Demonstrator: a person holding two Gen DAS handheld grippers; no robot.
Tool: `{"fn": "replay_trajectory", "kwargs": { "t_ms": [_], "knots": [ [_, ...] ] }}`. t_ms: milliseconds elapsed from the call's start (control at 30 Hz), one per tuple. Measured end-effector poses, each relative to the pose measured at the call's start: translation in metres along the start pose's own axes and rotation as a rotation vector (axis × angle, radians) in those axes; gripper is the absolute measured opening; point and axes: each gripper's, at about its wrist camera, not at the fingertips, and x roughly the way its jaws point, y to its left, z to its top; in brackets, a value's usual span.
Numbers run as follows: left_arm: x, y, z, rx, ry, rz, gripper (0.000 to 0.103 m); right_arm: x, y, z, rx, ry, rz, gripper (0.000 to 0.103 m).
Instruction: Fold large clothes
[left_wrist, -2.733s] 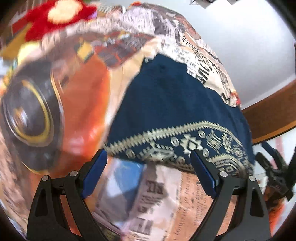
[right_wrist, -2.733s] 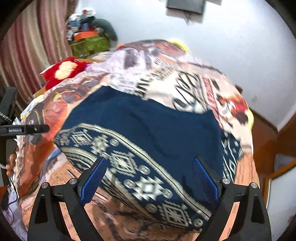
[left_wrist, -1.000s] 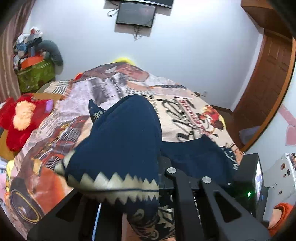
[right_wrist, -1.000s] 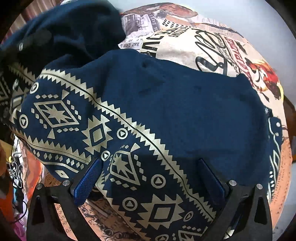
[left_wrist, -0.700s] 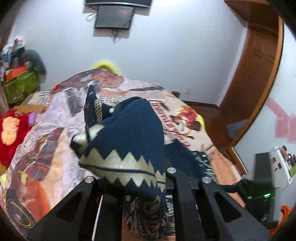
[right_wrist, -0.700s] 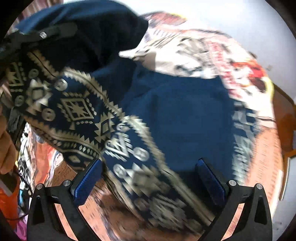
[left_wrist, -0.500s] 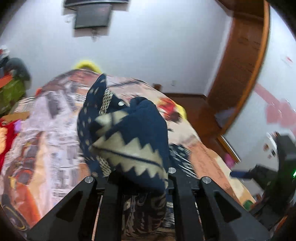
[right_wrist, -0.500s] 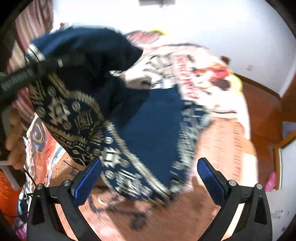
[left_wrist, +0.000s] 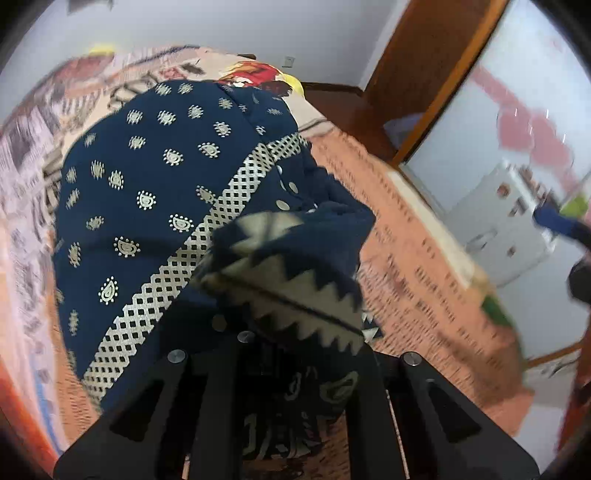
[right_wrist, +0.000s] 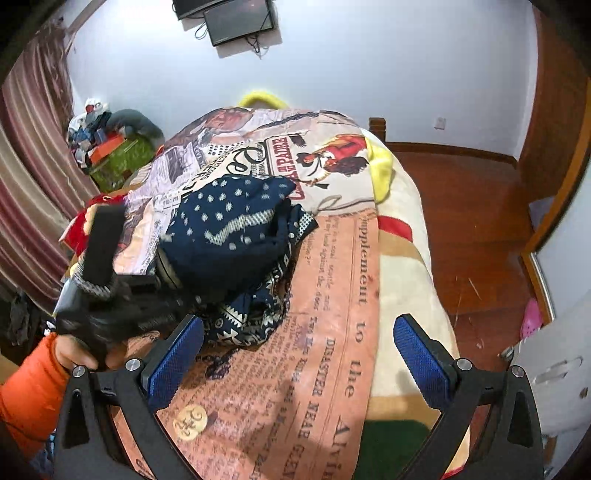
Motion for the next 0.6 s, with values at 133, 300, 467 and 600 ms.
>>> {"fn": "replay_trajectory", "kwargs": {
  "t_ms": [133, 300, 467, 600],
  "knots": [
    [-0.013, -0.014, -0.001, 0.057, -0.018, 0.058, 0.018, 0.001, -0.001, -0.002, 0.021, 0.000, 0.024, 0.103],
    [-0.039, -0.017, -0.011, 0.076, -0.023, -0.015, 0.067, -0.003, 0.006, -0.001, 0.021, -0.021, 0.052, 0.103],
    [-0.080, 0.006, -0.012, 0.033, -0.082, -0.001, 0.067, -0.007, 0.015, 0.005, 0.007, -0.041, 0.066, 0.103],
    [-0.118, 0.034, -0.016, -0.018, -0.164, 0.008, 0.068, -0.006, 0.028, 0.017, -0.018, -0.062, 0.087, 0.103]
  ]
}}
